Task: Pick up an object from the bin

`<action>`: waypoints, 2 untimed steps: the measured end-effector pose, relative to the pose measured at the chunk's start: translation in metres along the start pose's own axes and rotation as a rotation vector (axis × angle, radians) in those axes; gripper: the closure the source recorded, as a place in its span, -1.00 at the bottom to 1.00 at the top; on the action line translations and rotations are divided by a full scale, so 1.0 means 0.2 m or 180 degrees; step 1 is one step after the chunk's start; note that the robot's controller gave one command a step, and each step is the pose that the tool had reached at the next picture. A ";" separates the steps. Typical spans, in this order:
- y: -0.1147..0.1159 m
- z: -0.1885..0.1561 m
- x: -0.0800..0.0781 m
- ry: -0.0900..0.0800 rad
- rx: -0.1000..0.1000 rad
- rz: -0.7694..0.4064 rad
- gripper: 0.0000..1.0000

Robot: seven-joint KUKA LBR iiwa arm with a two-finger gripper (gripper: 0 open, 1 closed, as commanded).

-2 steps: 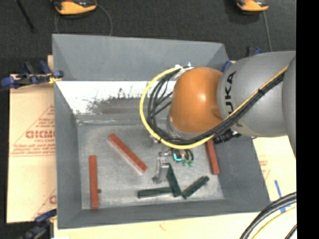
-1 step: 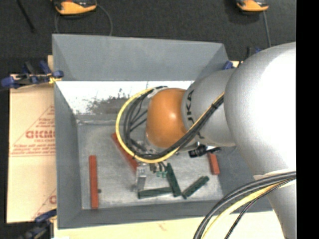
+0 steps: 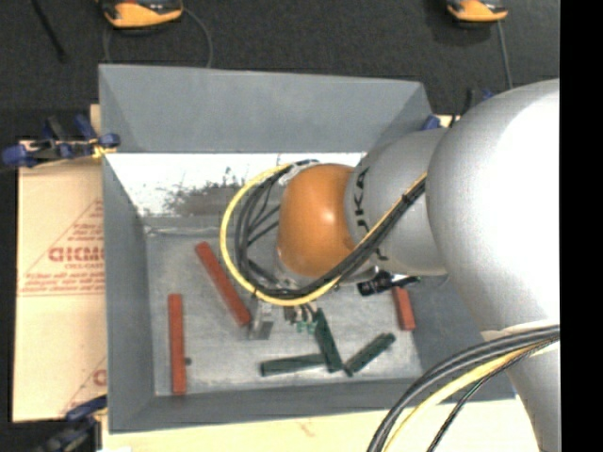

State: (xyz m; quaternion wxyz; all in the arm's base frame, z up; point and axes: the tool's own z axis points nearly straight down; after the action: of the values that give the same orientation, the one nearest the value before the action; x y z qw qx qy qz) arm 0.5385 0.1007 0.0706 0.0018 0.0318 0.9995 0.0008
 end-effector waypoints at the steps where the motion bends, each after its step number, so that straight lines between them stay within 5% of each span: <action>1: 0.00 0.00 0.00 0.0002 -0.0001 0.0004 -1.00; 2: 0.11 -0.05 0.03 -0.0003 0.0002 0.0772 -1.00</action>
Offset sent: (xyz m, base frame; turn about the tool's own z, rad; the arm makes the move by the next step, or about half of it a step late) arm 0.0000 0.0000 0.0000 0.0000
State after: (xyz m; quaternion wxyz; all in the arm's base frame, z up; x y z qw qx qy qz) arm 0.5342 0.1220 0.0808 0.0021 0.1525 0.9883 0.0007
